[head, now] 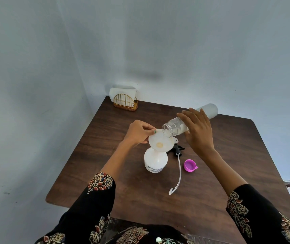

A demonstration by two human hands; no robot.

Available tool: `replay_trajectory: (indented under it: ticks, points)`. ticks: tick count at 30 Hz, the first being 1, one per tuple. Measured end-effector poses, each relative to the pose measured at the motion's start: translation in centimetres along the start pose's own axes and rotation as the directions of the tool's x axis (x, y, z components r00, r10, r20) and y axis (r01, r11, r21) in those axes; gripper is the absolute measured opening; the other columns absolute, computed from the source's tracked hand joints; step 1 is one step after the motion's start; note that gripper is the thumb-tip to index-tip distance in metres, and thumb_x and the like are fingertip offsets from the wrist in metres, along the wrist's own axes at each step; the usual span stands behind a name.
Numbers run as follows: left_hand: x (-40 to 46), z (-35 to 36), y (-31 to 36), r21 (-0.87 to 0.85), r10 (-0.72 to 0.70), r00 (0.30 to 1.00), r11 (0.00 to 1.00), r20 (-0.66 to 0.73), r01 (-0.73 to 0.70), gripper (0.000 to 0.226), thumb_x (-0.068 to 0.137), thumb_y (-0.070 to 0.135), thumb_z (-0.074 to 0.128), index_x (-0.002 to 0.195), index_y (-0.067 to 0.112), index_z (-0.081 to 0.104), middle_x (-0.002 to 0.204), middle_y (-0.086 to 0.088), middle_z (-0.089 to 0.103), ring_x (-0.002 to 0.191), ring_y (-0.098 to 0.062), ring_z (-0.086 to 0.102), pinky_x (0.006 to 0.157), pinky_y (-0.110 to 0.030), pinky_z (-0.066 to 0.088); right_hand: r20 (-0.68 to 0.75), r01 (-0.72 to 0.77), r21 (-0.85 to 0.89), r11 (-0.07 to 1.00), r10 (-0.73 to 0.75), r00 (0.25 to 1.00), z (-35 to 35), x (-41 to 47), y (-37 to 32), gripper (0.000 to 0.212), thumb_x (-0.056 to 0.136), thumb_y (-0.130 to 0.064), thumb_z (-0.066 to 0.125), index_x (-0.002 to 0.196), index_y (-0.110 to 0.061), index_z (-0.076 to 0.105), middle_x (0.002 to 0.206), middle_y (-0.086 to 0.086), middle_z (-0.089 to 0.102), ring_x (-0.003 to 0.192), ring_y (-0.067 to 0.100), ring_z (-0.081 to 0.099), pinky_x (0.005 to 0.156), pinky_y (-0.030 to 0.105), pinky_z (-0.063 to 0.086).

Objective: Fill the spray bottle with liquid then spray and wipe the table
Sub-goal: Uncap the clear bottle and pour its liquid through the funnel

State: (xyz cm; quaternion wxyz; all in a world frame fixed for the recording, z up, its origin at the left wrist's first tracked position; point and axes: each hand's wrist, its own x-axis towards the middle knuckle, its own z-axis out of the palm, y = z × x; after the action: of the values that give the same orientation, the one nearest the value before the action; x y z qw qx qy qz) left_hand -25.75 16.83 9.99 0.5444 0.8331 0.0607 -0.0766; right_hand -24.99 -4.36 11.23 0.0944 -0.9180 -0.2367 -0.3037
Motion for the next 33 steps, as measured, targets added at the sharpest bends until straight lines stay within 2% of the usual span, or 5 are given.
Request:
replay_trajectory:
  ticks: [12, 20, 25, 29, 33]
  points:
    - [-0.02, -0.07, -0.05, 0.001, 0.009, 1.000, 1.000, 0.006, -0.009, 0.023, 0.083, 0.014, 0.068, 0.106, 0.011, 0.071, 0.111, -0.007, 0.068, 0.095, -0.017, 0.061, 0.065, -0.025, 0.057, 0.019, 0.010, -0.016, 1.000, -0.009, 1.000, -0.03, 0.01, -0.07, 0.045, 0.079, -0.021, 0.038, 0.115, -0.010, 0.064, 0.115, 0.011, 0.065, 0.113, 0.036, 0.058, 0.106, 0.053, 0.034]
    - [-0.04, -0.12, -0.07, 0.013, 0.013, 1.000, 1.000, 0.001, -0.013, 0.023, 0.084, 0.014, 0.068, 0.106, 0.010, 0.071, 0.112, -0.007, 0.068, 0.095, -0.016, 0.060, 0.063, -0.024, 0.056, 0.005, 0.008, -0.020, 1.000, -0.008, 1.000, 0.42, -0.14, 0.21, 0.055, 0.064, 0.003, 0.076, 0.116, -0.011, 0.062, 0.116, 0.012, 0.065, 0.113, 0.036, 0.057, 0.106, 0.053, 0.034]
    - [-0.08, -0.20, -0.05, 0.010, 0.017, 1.000, 1.000, 0.002, -0.017, 0.023, 0.084, 0.014, 0.068, 0.106, 0.011, 0.070, 0.112, -0.007, 0.068, 0.095, -0.016, 0.061, 0.063, -0.024, 0.056, 0.006, 0.014, -0.021, 1.000, -0.013, 1.000, 0.48, -0.16, 0.24, 0.052, 0.068, 0.003, 0.071, 0.117, -0.011, 0.061, 0.116, 0.012, 0.064, 0.114, 0.035, 0.056, 0.107, 0.052, 0.032]
    - [-0.10, -0.23, -0.06, 0.012, 0.016, 1.000, 1.000, 0.004, -0.016, 0.023, 0.084, 0.014, 0.068, 0.106, 0.012, 0.071, 0.111, -0.006, 0.068, 0.091, -0.014, 0.060, 0.059, -0.021, 0.055, -0.012, 0.005, -0.008, 1.000, -0.005, 1.000, 0.15, -0.06, -0.18, 0.043, 0.079, -0.012, 0.041, 0.116, -0.011, 0.062, 0.115, 0.011, 0.065, 0.113, 0.035, 0.057, 0.106, 0.052, 0.035]
    - [-0.07, -0.26, -0.01, 0.010, 0.018, 1.000, 1.000, 0.009, -0.018, 0.023, 0.084, 0.014, 0.068, 0.106, 0.012, 0.070, 0.110, -0.006, 0.069, 0.087, -0.012, 0.060, 0.059, -0.021, 0.055, -0.006, 0.001, -0.012, 1.000, -0.001, 1.000, 0.15, -0.02, -0.15, 0.046, 0.078, -0.015, 0.036, 0.115, -0.011, 0.063, 0.115, 0.010, 0.065, 0.113, 0.034, 0.057, 0.106, 0.052, 0.035]
